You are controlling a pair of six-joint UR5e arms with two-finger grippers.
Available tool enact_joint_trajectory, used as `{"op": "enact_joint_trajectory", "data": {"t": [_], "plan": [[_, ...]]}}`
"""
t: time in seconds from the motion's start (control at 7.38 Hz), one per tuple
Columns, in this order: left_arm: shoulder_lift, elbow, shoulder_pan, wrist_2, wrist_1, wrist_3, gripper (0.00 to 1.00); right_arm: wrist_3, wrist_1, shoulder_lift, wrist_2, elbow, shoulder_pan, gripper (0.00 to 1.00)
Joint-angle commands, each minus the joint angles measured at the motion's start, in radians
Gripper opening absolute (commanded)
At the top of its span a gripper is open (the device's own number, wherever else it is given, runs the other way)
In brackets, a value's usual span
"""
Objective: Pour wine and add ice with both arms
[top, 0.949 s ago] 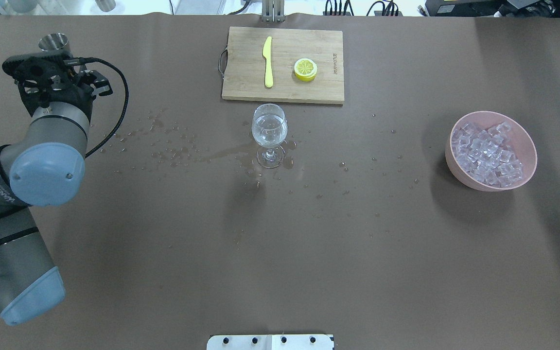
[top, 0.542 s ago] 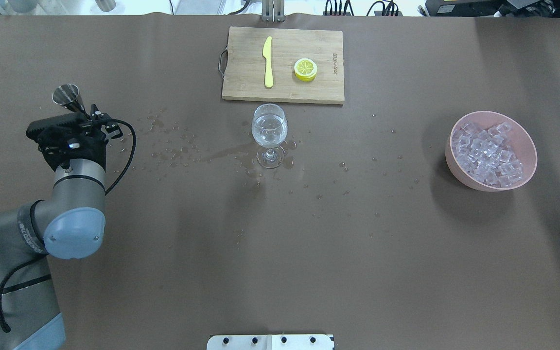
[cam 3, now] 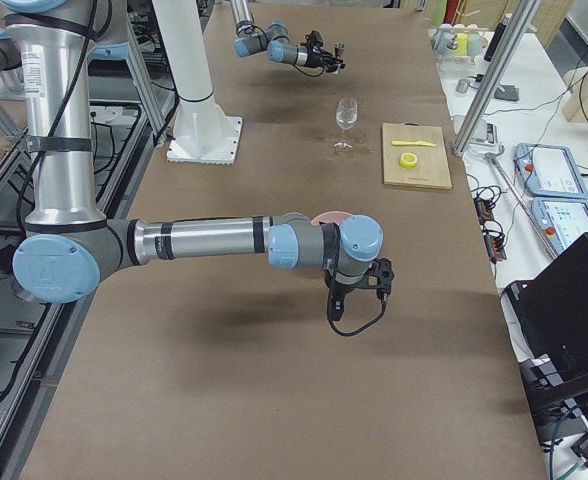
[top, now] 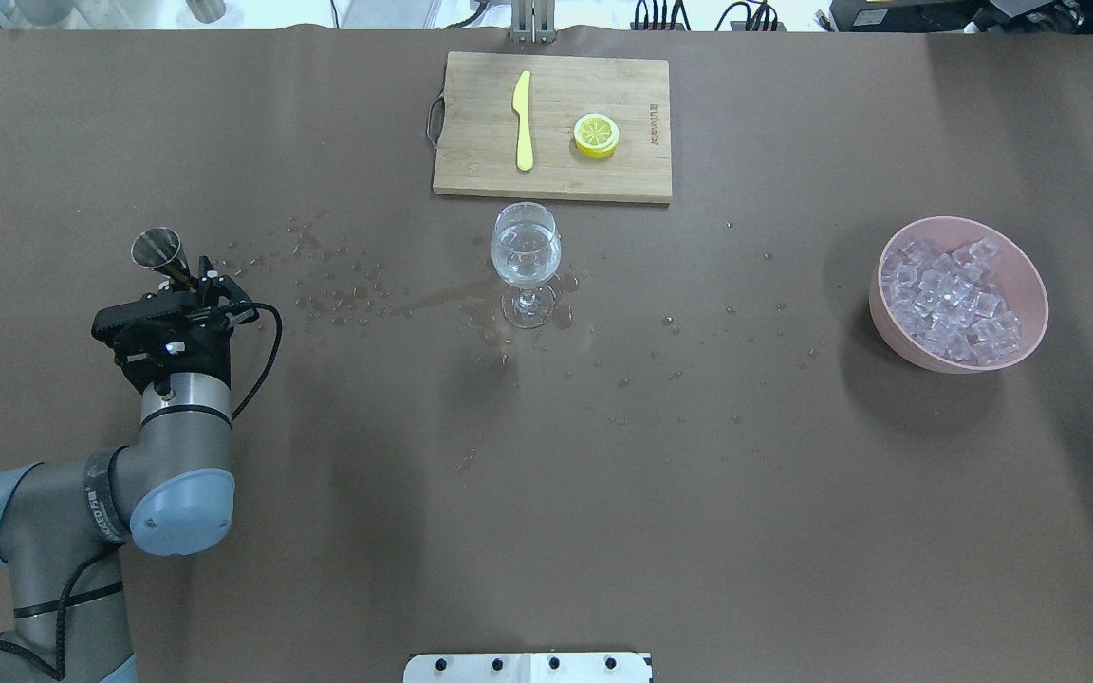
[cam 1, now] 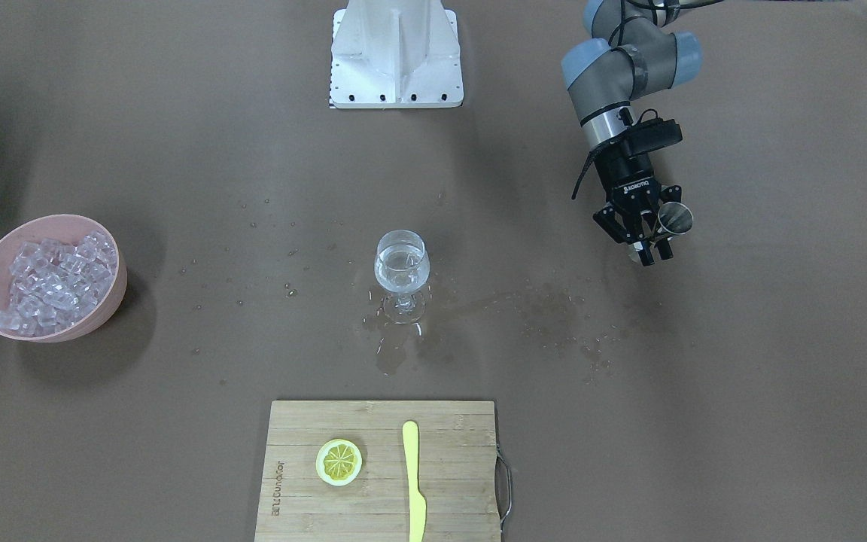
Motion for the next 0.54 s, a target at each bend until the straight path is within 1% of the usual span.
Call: {"op": "enact_joint_trajectory", "data": {"t": [0.0,0.27,0.41], "plan": [[-0.009,0.051,0.023,0.023,0.006,-0.035,0.0,0.001,0.0,0.0,0.0,-0.002,-0.003,1.0],[-0.015,0.07,0.056,0.025,0.007,-0.038,0.0,0.001,0.0,0.0,0.0,-0.005,-0.006,1.0],[-0.036,0.075,0.067,0.025,0.007,-0.039,0.0,0.001,0.0,0.0,0.0,-0.005,-0.006,1.0]]}}
